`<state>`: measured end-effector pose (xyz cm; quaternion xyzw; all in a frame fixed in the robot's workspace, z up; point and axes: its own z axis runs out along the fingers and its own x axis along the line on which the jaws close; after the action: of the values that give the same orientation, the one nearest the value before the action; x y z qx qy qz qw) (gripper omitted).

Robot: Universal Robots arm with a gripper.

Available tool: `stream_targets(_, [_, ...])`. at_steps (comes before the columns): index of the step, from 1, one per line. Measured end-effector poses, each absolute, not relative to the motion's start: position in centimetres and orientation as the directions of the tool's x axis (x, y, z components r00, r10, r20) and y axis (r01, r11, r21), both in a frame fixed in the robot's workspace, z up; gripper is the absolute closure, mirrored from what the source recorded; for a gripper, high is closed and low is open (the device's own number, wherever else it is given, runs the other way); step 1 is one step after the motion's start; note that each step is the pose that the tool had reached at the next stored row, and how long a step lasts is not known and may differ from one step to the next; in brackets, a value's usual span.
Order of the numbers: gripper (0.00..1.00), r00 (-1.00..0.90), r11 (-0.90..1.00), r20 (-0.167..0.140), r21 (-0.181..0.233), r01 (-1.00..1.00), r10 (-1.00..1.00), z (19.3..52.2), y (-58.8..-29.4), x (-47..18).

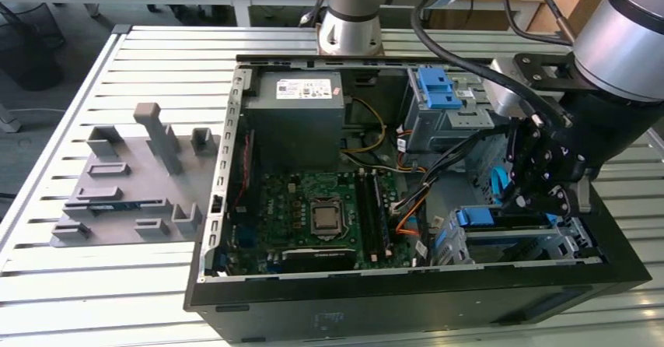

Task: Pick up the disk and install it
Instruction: 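Insert the second disk wire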

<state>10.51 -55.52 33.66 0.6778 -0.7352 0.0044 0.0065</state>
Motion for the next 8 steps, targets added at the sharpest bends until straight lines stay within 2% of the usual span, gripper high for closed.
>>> stream_targets(8, [0.84, -0.081, 0.081, 0.014, 0.003, -0.997, -0.997, 33.47, -55.52, 10.63])
